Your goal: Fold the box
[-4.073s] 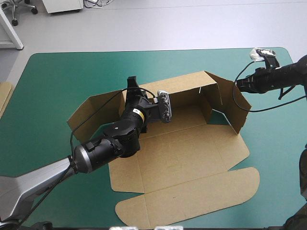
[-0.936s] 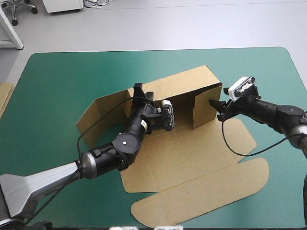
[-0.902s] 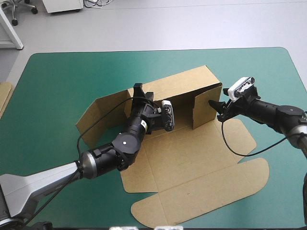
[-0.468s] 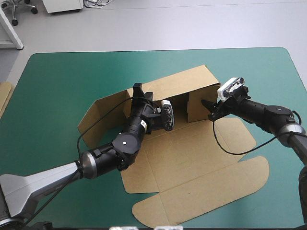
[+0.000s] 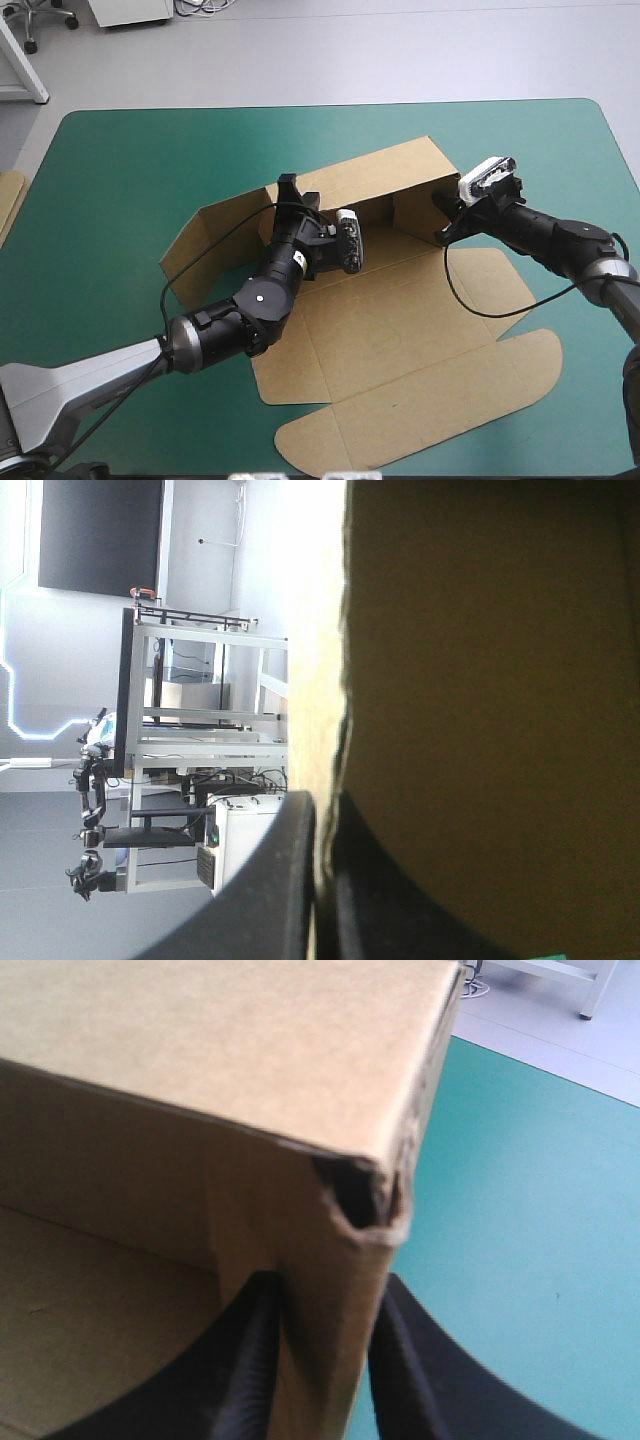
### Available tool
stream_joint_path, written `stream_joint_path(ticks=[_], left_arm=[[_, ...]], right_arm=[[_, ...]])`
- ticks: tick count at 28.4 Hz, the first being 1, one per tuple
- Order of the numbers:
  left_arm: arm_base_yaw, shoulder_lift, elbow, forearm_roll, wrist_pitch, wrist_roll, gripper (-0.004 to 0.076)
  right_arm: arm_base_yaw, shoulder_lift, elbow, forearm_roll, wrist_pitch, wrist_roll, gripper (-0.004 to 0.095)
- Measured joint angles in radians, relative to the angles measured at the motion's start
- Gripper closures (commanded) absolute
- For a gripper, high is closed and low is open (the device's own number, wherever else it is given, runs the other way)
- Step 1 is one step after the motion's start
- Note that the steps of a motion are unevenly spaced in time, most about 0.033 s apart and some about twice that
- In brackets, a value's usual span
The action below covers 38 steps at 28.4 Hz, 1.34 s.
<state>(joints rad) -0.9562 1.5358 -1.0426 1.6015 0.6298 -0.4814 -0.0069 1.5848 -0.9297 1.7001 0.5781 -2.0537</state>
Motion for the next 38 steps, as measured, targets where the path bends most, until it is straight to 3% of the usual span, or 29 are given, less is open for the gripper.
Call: stream_joint_path(ticks=[3,15,17,22,24,34,38], left_arm=[[0.000,0.000,0.001,-0.001,0.003,0.000,0.0734],[0.000,0.000,0.003,0.003,0.005,-0.008,0.0723],[-0.004,-0.001,0.003,0.003,0.006,-0.008,0.0682],[-0.042,-0.008,0.007,0.001,-0.012,-0.014,0.0459],[-0.063,-0.010,0.007,0.002,-0.018,-0.015,0.0407],[-0.159,-0.082,0.006,-0.045,-0.038,-0.016,0.0393],[-0.216,-0.182,-0.022,-0.272,-0.140,-0.019,0.0393]], right_arm=[[0.000,0.000,0.000,0.009,-0.011,0.002,0.0928],[0.000,0.001,0.000,0.026,-0.022,0.036,0.0922],[0.000,0.001,0.000,0.026,-0.024,0.039,0.0923],[0.005,0.001,0.000,0.022,-0.018,0.043,0.0923],[0.008,0.001,0.000,0.019,-0.013,0.043,0.0923],[0.009,0.001,0.000,0.005,-0.017,0.075,0.0923],[0.009,0.001,0.000,-0.002,-0.017,0.097,0.0923]])
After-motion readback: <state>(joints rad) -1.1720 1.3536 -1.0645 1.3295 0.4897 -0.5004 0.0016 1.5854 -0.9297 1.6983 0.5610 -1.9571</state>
